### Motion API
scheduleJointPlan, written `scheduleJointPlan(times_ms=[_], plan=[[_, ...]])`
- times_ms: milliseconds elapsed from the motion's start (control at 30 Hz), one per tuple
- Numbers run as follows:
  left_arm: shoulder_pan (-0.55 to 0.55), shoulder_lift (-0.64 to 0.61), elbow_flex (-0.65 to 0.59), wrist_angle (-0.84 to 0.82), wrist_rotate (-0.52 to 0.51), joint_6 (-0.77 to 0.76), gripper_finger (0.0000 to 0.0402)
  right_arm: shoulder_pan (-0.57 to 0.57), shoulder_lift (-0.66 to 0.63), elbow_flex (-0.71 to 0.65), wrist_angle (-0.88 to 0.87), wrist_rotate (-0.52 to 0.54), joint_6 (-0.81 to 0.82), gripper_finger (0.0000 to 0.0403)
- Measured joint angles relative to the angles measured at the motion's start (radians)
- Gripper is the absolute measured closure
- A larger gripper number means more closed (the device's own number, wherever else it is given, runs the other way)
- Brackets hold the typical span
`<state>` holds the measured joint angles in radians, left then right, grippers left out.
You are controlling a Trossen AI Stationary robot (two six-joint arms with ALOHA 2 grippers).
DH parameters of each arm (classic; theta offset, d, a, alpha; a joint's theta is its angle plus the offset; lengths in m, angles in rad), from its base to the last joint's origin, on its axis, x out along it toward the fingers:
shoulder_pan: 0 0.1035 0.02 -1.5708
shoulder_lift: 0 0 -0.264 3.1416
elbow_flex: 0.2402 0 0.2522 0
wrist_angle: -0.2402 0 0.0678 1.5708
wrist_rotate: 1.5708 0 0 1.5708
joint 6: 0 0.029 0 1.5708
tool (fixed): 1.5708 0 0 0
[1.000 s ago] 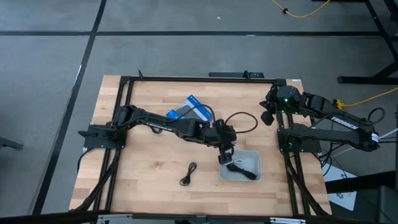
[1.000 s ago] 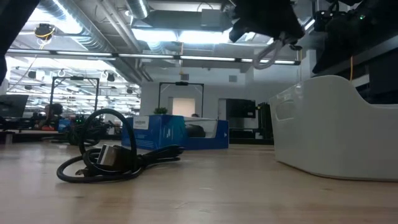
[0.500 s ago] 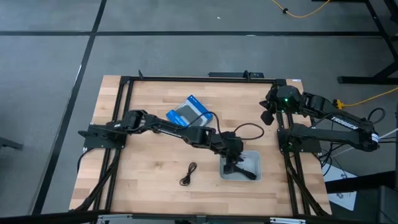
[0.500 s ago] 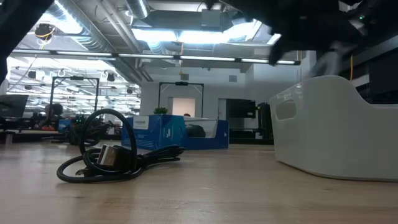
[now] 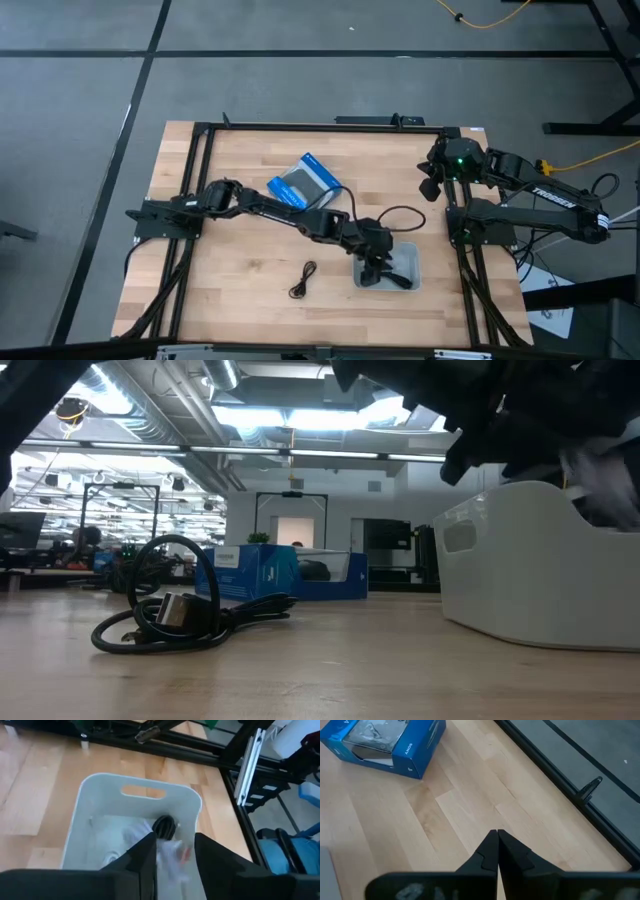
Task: Pick and place USB-C Cables
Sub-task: Put the white usb cable into the gray bin, then put the bottom black usb cable into the gray bin
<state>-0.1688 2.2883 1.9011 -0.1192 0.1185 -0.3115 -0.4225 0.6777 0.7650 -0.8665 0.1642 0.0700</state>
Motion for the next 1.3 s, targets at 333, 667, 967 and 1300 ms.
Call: scheduleJointPlan(times_ms=[333, 667, 967, 1300], plan=[[0.003, 0.0, 0.0, 0.0, -0.006, 0.006, 0.0272, 0.0, 0.0, 0.0, 0.0, 0.0, 0.0, 0.0395], [0.015, -0.031, 0.001, -0.03, -0.03, -0.104, 0.0272, 0.0, 0.0, 0.0, -0.007, 0.0, 0.0, 0.0395], [0.001, -0.079, 0.002, -0.296, -0.031, -0.296, 0.0271, 0.0, 0.0, 0.0, -0.008, 0.0, 0.0, 0.0395], [-0.065, -0.151, 0.004, -0.445, -0.03, -0.389, 0.0271, 0.0, 0.0, 0.0, -0.008, 0.0, 0.0, 0.0395]])
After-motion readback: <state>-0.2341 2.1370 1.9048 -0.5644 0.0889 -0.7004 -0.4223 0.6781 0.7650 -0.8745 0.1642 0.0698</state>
